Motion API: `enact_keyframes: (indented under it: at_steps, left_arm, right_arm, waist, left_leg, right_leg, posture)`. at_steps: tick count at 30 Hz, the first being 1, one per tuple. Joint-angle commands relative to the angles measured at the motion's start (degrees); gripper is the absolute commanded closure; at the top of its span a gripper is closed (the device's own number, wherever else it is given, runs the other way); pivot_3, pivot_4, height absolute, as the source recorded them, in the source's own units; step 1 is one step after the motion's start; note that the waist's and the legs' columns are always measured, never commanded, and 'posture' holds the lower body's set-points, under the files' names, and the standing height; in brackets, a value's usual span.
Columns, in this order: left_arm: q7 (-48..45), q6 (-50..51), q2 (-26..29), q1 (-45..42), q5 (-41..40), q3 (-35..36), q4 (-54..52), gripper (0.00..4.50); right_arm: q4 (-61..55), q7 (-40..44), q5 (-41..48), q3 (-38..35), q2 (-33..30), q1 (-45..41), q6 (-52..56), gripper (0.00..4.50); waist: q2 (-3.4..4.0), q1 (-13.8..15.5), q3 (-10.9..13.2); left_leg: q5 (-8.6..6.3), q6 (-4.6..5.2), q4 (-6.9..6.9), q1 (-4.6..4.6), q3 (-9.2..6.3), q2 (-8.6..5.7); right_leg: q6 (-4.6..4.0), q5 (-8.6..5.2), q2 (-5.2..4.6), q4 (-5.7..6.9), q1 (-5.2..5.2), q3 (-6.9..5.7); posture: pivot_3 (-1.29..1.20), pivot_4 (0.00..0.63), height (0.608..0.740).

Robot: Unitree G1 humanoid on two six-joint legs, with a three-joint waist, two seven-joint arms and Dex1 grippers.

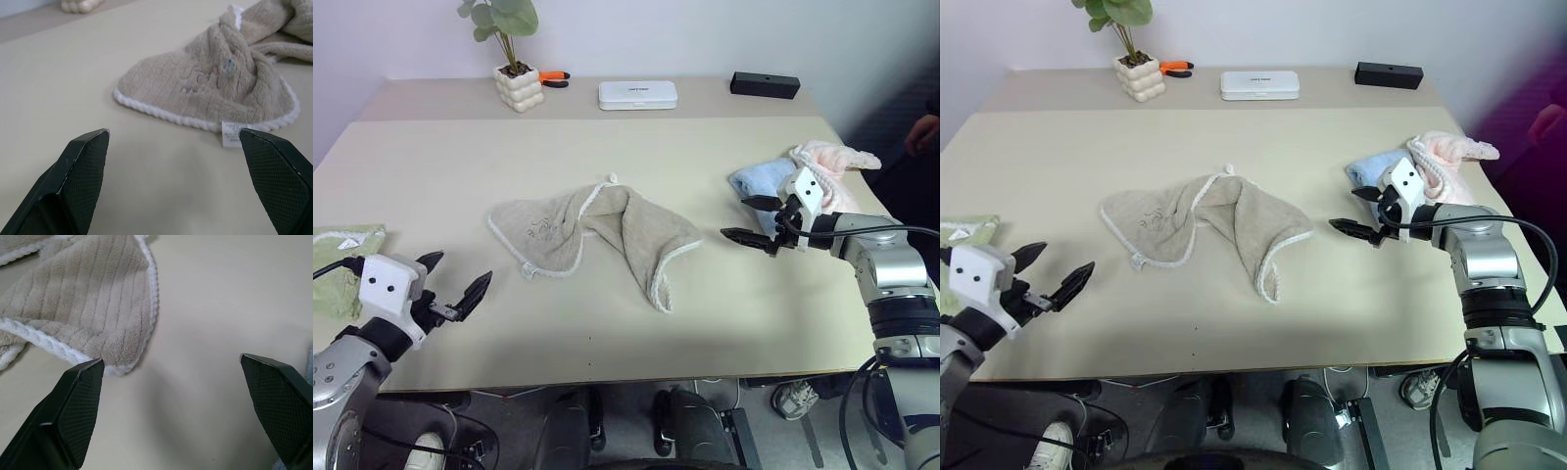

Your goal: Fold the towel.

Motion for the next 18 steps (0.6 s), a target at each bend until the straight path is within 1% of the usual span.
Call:
enact_keyframes:
  at_steps: [1, 5, 8, 11, 15, 16, 18]
  left_arm:
    - [-0.4, -0.3, 0.8, -0.1, -0.7, 1.7, -1.6, 0.17]
    - [-0.4, -0.3, 0.8, -0.4, -0.5, 1.5, -1.7, 0.17]
    - [-0.5, -0.6, 1.1, -1.7, -0.3, -0.8, -3.5, 0.17]
    - [-2.3, 1.2, 2.7, -3.1, -1.1, -4.7, -5.5, 0.17]
    - [-6.0, 2.9, 6.7, -4.1, -1.1, -9.7, -6.8, 0.17]
    - [-6.6, 3.1, 7.8, -5.0, -0.4, -11.6, -6.8, 0.17]
    - [-7.0, 1.4, 10.2, -7.4, 4.9, -17.8, -5.6, 0.17]
  right_arm:
    - [-1.4, 0.1, 0.3, -1.2, -0.4, -1.3, -0.6, 0.0]
    - [-1.5, -0.1, 0.3, -1.1, 0.0, -1.4, -0.6, 0.0]
    - [-3.0, -0.8, 0.3, -0.6, 1.0, -2.0, 0.2, 0.0]
    - [-4.6, -1.5, 0.5, -0.5, 1.3, -1.7, 1.0, 0.0]
    - [-6.6, -2.8, 0.8, -0.9, 1.9, -0.3, 1.6, 0.0]
    - [-7.2, -3.2, 1.0, -1.1, 2.1, 0.2, 1.8, 0.0]
    - [-9.0, -4.2, 1.5, -1.2, 2.8, 1.6, 2.4, 0.0]
  waist:
    - [0.0, 0.0, 0.0]
    - [0.0, 0.0, 0.0]
    - [0.0, 0.1, 0.0]
    - [0.0, 0.1, 0.0]
    - [0.01, 0.1, 0.0]
    - [0.01, 0.1, 0.0]
    - [0.02, 0.2, 0.0]
  left_leg:
    - [0.0, 0.0, 0.0, 0.0, 0.0, 0.0]
    - [0.0, 0.0, 0.0, 0.0, 0.0, 0.0]
    - [0.0, 0.0, 0.01, 0.0, 0.0, 0.0]
    - [0.0, 0.0, 0.01, 0.0, 0.0, 0.0]
    - [0.0, 0.0, 0.01, -0.01, 0.01, -0.01]
    - [0.0, 0.0, 0.01, -0.01, 0.01, -0.01]
    - [0.01, -0.02, 0.01, 0.0, 0.0, -0.01]
  right_leg:
    - [0.0, 0.0, 0.0, 0.0, 0.0, 0.0]
    - [0.0, 0.0, 0.0, 0.0, 0.0, 0.0]
    - [0.0, 0.0, 0.0, 0.0, 0.0, 0.0]
    - [0.0, 0.0, 0.0, 0.0, 0.01, 0.0]
    - [0.0, 0.0, 0.0, 0.0, 0.01, 0.0]
    - [0.0, 0.0, 0.0, 0.0, 0.01, 0.0]
    - [0.0, 0.0, 0.01, 0.01, 0.01, 0.0]
  posture:
    - [0.0, 0.15, 0.731]
    - [0.0, 0.15, 0.731]
    - [0.0, 0.15, 0.731]
    - [0.0, 0.15, 0.731]
    - [0.0, 0.15, 0.731]
    - [0.0, 0.15, 0.731]
    - [0.0, 0.15, 0.731]
